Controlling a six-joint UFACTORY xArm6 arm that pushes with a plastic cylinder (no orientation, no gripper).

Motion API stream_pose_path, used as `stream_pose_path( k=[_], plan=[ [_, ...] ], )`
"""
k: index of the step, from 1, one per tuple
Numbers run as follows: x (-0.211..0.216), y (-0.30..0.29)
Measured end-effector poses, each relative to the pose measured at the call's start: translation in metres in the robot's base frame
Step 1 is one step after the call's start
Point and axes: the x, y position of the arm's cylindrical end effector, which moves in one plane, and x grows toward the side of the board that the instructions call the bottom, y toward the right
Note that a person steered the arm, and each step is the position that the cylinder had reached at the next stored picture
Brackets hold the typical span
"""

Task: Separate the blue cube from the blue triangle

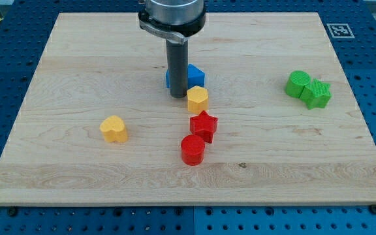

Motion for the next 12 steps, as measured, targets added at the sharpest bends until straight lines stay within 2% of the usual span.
stream_pose_path(
  k=[5, 6, 7, 8, 9, 12],
  plan=[
    [-0.068, 0.000],
    [-0.065, -0.021],
    [-0.064, -0.083],
    [-0.088, -0.103],
    [-0.092, -0.103],
    [-0.093, -0.014]
  ],
)
